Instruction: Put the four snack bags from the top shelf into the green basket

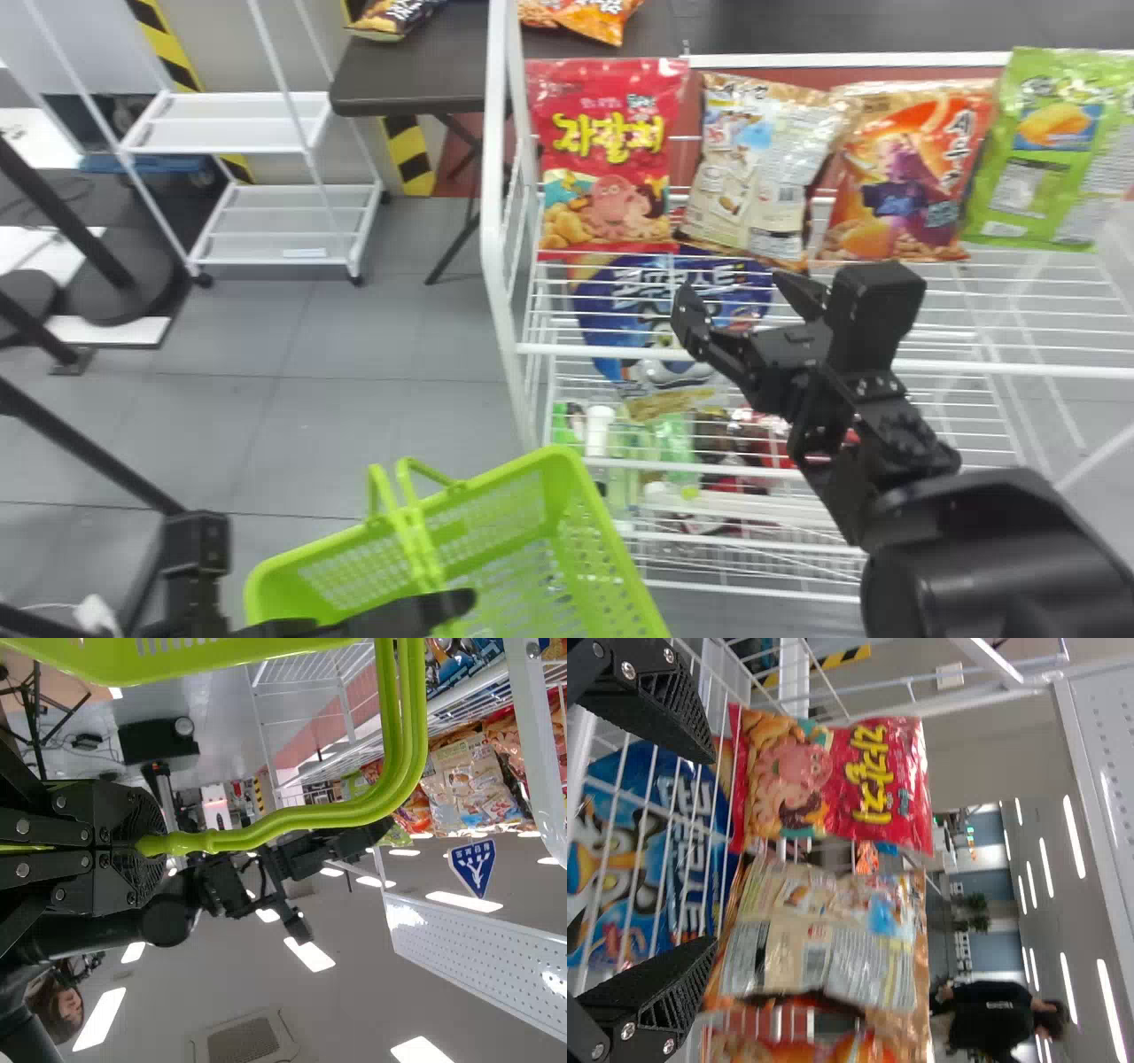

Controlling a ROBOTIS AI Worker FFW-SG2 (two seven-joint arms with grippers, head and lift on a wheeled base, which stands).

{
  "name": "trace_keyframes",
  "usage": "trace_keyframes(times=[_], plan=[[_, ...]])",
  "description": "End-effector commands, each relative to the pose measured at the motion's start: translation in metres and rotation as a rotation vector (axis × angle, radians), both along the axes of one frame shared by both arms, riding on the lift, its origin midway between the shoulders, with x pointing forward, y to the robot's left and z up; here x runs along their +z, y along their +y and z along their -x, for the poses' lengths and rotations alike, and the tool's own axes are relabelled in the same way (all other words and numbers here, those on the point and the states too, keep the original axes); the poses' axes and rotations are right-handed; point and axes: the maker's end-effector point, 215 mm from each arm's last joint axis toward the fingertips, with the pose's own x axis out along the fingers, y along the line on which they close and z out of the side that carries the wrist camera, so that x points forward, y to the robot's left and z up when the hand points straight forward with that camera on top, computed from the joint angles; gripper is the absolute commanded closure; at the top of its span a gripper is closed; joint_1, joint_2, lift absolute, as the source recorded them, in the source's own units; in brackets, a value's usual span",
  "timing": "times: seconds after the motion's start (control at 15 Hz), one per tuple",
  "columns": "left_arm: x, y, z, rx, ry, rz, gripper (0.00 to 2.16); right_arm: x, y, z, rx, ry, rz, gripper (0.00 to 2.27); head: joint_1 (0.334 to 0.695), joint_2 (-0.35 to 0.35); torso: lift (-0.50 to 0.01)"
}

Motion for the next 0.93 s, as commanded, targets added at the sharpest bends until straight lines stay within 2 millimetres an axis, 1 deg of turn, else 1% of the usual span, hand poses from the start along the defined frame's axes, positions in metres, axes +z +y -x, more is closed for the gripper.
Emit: trace_keyframes(times=[0.0,0.07,0.13,0.2,0.4,0.47,0.53,0.67,0.73,0.87], plan=[[0.003,0.001,-0.002,-0.001,-0.01,0.009,2.15,0.009,0.039,-0.033,0.037,-0.011,0.03,0.11,0.695,0.147,0.0],[0.003,0.002,-0.003,-0.002,-0.011,0.007,2.15,0.012,0.051,-0.043,0.057,-0.017,0.047,0.11,0.695,0.162,0.0],[0.003,0.002,-0.003,-0.002,-0.012,0.006,2.15,0.012,0.055,-0.059,0.055,-0.019,0.076,0.11,0.695,0.192,0.0],[0.003,0.003,-0.004,-0.001,-0.015,0.005,2.15,0.011,0.058,-0.073,0.06,-0.017,0.098,0.11,0.695,0.202,0.0],[0.002,0.006,-0.007,-0.004,-0.014,-0.001,2.15,0.006,0.045,-0.113,0.03,-0.011,0.144,0.11,0.695,0.21,0.0],[0.001,0.008,-0.008,0.001,-0.015,0.0,2.15,0.015,0.041,-0.129,0.022,-0.039,0.124,0.11,0.695,0.202,0.0],[0.001,0.008,-0.008,0.002,-0.015,0.0,2.15,0.022,0.04,-0.139,0.028,-0.061,0.107,0.11,0.695,0.197,0.0],[-0.001,0.01,-0.007,0.008,-0.013,0.0,2.15,0.029,0.027,-0.161,0.015,-0.097,0.104,0.12,0.695,0.19,0.0],[-0.002,0.01,-0.006,0.009,-0.012,0.002,2.15,0.034,0.025,-0.168,0.019,-0.104,0.086,0.12,0.695,0.18,0.0],[-0.003,0.012,-0.004,0.015,-0.016,0.003,2.15,0.033,0.028,-0.176,0.061,-0.084,0.051,0.12,0.695,0.171,0.0]])
